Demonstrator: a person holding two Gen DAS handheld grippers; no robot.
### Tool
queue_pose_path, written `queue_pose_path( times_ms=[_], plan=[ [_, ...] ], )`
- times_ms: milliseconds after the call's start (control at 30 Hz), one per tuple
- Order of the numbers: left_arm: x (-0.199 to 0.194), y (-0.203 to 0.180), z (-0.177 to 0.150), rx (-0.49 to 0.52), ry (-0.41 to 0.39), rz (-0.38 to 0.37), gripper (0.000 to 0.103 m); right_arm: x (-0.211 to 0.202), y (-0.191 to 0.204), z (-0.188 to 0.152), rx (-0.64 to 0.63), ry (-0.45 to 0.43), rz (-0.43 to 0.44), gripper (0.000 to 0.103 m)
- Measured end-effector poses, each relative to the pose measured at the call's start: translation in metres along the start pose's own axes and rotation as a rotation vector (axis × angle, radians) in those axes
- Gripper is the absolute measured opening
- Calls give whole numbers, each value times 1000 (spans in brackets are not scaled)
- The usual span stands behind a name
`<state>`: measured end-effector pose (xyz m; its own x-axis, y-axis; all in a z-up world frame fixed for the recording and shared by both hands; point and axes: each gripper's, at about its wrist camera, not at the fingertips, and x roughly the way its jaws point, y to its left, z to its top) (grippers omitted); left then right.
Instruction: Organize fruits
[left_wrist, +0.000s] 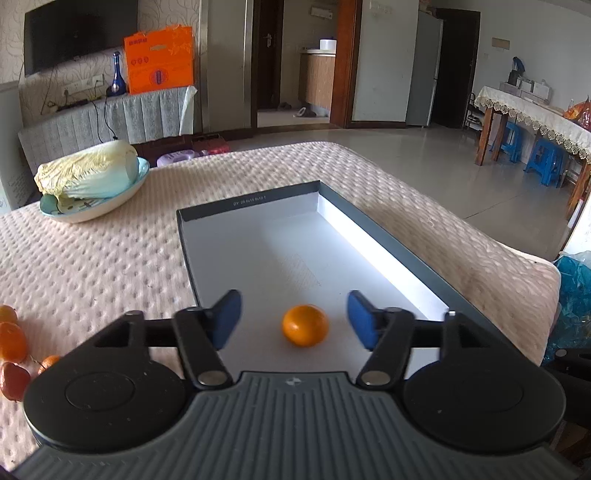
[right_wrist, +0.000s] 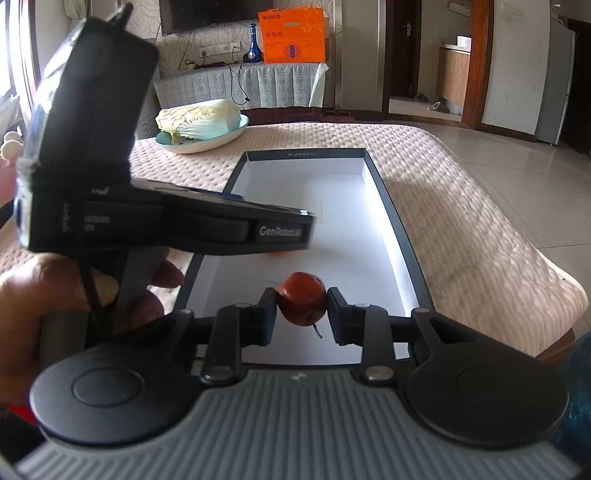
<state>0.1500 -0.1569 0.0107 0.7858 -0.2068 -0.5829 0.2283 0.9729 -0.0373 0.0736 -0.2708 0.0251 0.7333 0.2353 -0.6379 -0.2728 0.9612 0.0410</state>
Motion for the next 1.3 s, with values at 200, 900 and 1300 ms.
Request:
queue_pose_path(
  times_ms=[200,900,1300],
  plan=[
    [-8,1,-1,9,-11,0,75,5,-5,1,12,-6,-4,33],
    [-46,29,-10,-20,-20,53,76,28,0,10,58,1,-53,40],
    [-81,62,-13,-101,-58,101,83,13,12,21,65,-117,-60,40]
  ],
)
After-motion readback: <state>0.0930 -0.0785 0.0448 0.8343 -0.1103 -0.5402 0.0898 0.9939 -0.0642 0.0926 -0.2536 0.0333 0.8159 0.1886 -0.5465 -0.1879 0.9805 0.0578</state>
